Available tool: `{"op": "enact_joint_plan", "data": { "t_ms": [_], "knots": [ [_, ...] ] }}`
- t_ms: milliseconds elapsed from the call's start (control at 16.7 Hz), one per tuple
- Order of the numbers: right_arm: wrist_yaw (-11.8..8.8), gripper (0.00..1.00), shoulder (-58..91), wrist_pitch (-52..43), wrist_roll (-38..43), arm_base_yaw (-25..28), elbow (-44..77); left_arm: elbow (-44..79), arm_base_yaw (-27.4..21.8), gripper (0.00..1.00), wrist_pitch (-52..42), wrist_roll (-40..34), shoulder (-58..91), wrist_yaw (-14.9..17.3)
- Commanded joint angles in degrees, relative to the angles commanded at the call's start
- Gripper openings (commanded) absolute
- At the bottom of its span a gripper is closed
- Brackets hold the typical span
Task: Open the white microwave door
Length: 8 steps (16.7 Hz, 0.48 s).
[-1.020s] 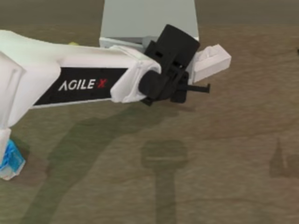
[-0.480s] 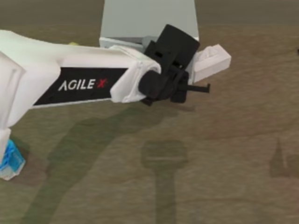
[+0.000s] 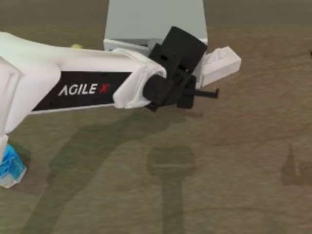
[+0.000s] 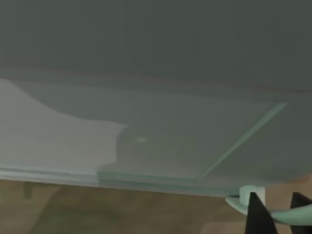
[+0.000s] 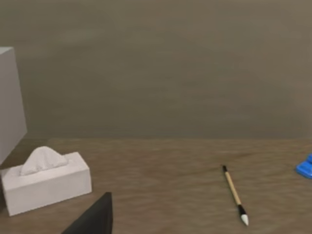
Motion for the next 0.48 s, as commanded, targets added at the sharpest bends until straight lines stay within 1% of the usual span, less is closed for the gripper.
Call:
{"op": "enact_joint_plan", "data": {
  "t_ms": [180,480],
  "knots": [
    [0.0,1.00,0.0,0.0,0.0,0.0,0.0,-1.4,0.4,0.00,0.8,1.2,-0.8,0.6],
    [0.0,1.00,0.0,0.0,0.0,0.0,0.0,-1.5,0.4,0.00,0.8,1.3,-0.8,0.6]
  ]
}}
